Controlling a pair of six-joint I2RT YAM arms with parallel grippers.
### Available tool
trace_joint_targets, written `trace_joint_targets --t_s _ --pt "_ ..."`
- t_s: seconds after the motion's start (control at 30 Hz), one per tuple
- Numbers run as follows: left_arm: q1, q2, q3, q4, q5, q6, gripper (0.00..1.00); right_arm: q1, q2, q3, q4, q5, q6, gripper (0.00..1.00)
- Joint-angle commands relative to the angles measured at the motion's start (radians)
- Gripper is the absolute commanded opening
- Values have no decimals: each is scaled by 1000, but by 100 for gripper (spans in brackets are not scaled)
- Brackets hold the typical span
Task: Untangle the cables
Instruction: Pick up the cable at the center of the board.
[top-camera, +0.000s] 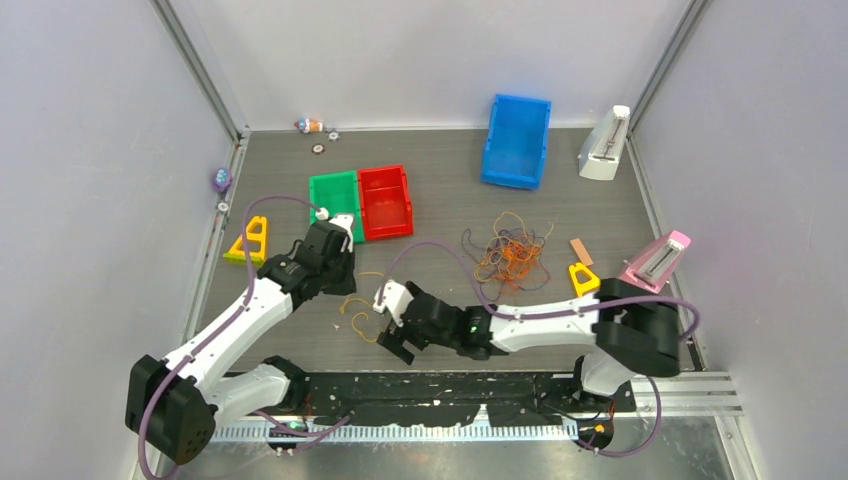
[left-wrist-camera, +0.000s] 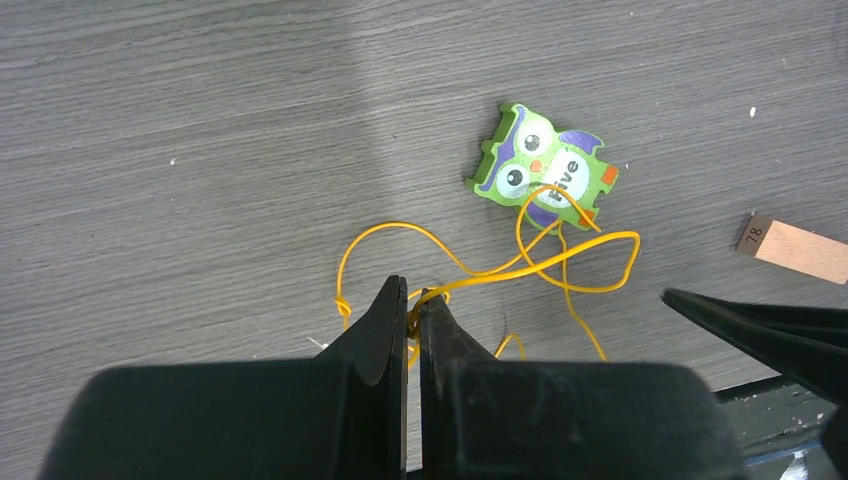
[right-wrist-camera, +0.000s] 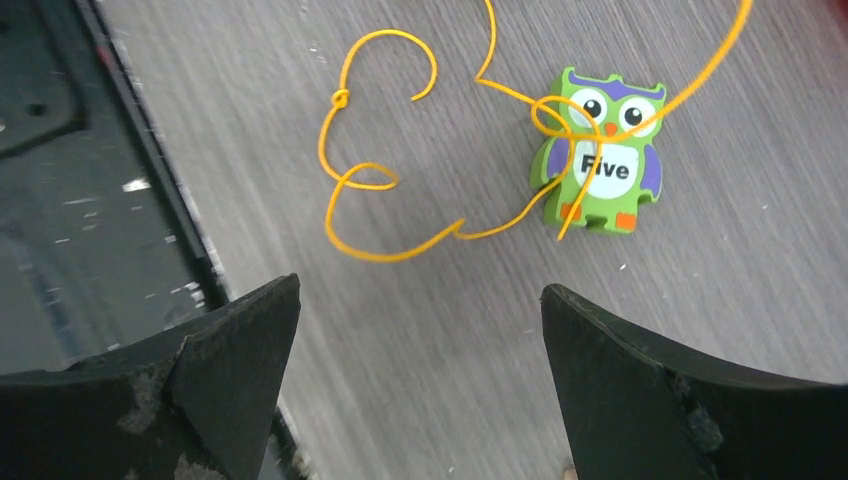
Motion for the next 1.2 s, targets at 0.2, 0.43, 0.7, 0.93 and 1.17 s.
trace_joint_targets --t_s 0.2,0.43,0.7,0.93,1.17 --pt "15 -6 5 40 -16 -23 0 42 214 203 27 258 -156 99" --pt "37 4 -18 81 15 -39 0 42 280 290 69 316 -158 25" --pt "55 6 47 95 33 -64 0 -73 218 328 80 189 -28 5" --pt "55 48 199 101 22 -93 0 -206 165 390 45 33 85 5" --pt "59 140 416 69 4 -80 0 -320 181 573 -67 -68 104 5"
